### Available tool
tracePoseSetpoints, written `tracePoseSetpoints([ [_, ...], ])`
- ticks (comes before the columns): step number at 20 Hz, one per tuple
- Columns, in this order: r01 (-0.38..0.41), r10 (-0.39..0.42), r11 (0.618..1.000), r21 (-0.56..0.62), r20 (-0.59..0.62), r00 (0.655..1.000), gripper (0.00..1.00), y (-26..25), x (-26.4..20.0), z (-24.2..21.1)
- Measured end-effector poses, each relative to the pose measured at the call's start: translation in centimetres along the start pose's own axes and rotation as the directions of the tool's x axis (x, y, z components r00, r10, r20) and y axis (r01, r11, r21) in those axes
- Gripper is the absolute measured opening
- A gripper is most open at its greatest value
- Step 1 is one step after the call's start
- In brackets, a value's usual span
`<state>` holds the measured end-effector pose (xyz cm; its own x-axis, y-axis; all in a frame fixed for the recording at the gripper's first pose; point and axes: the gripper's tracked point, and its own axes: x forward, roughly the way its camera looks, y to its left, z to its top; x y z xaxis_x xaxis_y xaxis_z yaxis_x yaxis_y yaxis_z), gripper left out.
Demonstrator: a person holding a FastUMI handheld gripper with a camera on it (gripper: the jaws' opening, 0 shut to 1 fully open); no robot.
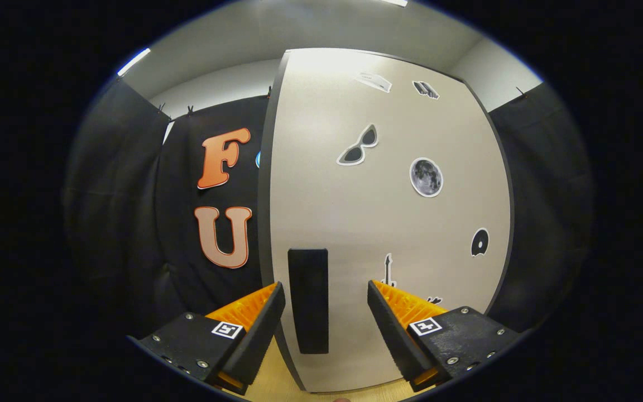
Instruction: Open the shoe cabinet door, grab the shoes and put them into the shoe cabinet, then close the shoe cabinet door.
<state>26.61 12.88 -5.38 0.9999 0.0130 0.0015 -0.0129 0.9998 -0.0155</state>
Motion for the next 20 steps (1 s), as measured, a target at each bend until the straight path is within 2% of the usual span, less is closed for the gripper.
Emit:
tracePoseSetpoints([
  [4, -0.003, 0.004, 1.0, 0.017, -0.019, 1.0, 0.93, -0.9, -3.1, 0.4],
  [11, -0.009, 0.009, 1.0, 0.006, -0.07, 0.997, 0.93, -4.2, -12.0, 2.1],
  [20, 0.028, -0.028, 0.999, -0.016, -0.031, 0.999, 0.93, -9.0, -22.5, 4.4],
])
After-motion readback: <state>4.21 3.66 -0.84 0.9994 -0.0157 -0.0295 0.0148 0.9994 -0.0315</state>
